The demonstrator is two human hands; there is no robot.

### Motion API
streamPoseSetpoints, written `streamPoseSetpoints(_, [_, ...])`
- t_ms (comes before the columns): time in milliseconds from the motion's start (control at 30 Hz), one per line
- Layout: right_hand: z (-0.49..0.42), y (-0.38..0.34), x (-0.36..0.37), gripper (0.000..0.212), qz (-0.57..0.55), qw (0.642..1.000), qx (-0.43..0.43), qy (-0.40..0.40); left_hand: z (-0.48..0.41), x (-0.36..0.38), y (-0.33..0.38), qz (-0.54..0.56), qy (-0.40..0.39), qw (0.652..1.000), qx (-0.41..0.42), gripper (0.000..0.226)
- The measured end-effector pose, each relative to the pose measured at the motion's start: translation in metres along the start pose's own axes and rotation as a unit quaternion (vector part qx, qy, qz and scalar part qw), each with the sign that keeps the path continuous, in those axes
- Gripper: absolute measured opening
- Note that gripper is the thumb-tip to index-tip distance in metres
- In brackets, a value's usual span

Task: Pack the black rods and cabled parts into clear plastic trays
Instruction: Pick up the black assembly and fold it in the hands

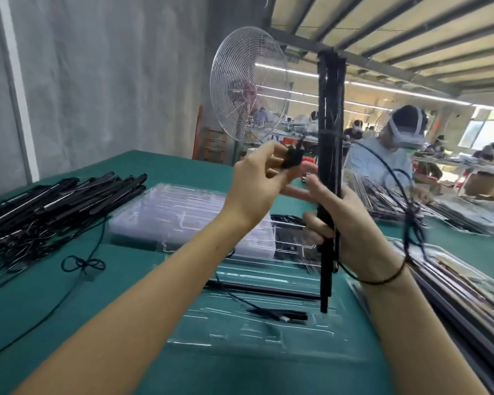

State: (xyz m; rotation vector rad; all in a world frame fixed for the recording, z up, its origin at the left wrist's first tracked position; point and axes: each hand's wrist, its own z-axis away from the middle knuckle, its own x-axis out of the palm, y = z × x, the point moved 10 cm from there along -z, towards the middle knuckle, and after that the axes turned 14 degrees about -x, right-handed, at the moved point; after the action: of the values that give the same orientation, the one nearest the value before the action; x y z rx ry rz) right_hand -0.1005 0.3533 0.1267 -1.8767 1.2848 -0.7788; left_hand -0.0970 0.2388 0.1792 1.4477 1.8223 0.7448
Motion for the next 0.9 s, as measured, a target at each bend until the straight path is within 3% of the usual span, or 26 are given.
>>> streamPoseSetpoints(100, [-0.003,-0.013,-0.026,0.041,0.146,0.986,-0.03,0.068,-0.007,-0.002,0.001,0.16,0.007,0.985,-0.068,0.009])
streamPoseSetpoints(167, [-0.001,-0.016,-0.035,0.036,0.218,0.971,-0.028,0.088,-0.011,0.0,0.008,0.306,-0.018,0.947,-0.1,0.006])
streamPoseSetpoints(233, [0.004,-0.007,-0.037,0.042,0.22,0.972,0.006,0.083,-0.015,0.005,0.022,0.421,-0.066,0.898,-0.109,0.004])
streamPoseSetpoints(333, [0.011,0.007,-0.038,0.039,0.205,0.974,0.045,0.084,-0.021,0.005,0.042,0.471,-0.106,0.87,-0.102,0.013])
streamPoseSetpoints(400, [0.011,-0.004,-0.049,0.037,0.265,0.956,0.015,0.127,-0.024,-0.004,0.045,0.468,-0.108,0.873,-0.088,0.012])
streamPoseSetpoints(500, [0.01,-0.05,-0.066,0.034,0.391,0.897,-0.076,0.192,-0.024,-0.027,0.014,0.429,-0.083,0.893,-0.107,0.013])
streamPoseSetpoints(567, [0.008,-0.081,-0.072,0.023,0.434,0.864,-0.121,0.222,-0.02,-0.035,-0.02,0.368,-0.099,0.913,-0.149,0.029])
streamPoseSetpoints(700, [-0.01,-0.114,-0.063,0.016,0.507,0.825,-0.164,0.187,0.004,-0.027,-0.088,0.193,-0.15,0.937,-0.248,0.034])
streamPoseSetpoints(800, [-0.035,-0.094,-0.067,0.015,0.552,0.815,-0.113,0.136,0.022,-0.016,-0.134,0.022,-0.193,0.935,-0.297,0.028])
streamPoseSetpoints(900, [-0.051,-0.036,-0.091,0.038,0.567,0.82,0.031,0.068,0.047,-0.021,-0.184,-0.192,-0.262,0.87,-0.371,0.016])
